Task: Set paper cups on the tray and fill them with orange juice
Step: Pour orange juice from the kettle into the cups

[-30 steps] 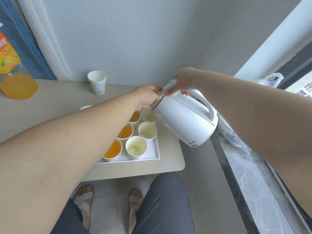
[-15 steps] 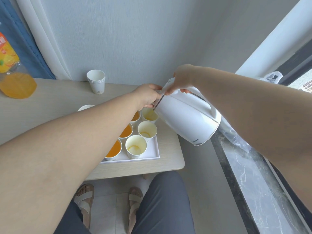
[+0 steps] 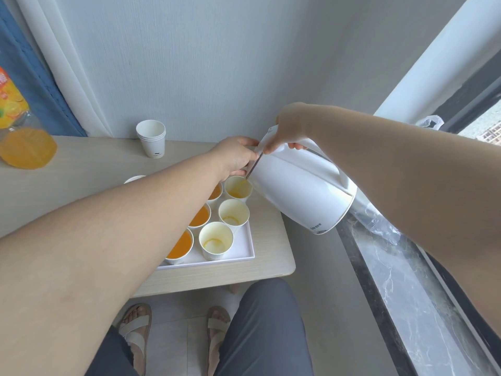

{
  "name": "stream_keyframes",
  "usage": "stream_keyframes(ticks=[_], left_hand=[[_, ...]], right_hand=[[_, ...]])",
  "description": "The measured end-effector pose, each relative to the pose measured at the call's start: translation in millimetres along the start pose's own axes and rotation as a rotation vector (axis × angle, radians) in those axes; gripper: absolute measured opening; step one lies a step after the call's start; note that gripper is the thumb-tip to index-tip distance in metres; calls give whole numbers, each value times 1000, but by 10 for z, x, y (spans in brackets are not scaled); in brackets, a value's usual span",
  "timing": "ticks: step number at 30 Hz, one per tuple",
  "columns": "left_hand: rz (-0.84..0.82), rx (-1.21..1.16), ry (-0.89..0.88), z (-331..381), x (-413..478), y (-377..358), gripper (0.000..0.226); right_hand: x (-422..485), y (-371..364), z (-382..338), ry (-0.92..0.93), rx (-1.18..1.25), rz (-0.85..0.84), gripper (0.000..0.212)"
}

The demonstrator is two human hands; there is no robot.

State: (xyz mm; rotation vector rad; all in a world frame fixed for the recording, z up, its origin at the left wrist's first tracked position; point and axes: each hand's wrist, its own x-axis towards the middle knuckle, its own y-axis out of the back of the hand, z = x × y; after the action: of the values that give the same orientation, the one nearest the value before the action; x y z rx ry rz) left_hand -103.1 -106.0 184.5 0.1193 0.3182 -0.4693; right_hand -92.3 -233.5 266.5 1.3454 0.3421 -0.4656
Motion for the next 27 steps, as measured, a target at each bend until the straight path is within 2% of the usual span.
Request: stream_keyframes(ticks=[11, 27], left_hand=[[-1, -30, -10, 23, 6, -51, 38], [-12, -11, -19, 46, 28, -41, 41]], right_hand=[[-27, 47, 41, -16, -8, 66, 51], [-75, 108, 33, -34, -66, 61, 47]])
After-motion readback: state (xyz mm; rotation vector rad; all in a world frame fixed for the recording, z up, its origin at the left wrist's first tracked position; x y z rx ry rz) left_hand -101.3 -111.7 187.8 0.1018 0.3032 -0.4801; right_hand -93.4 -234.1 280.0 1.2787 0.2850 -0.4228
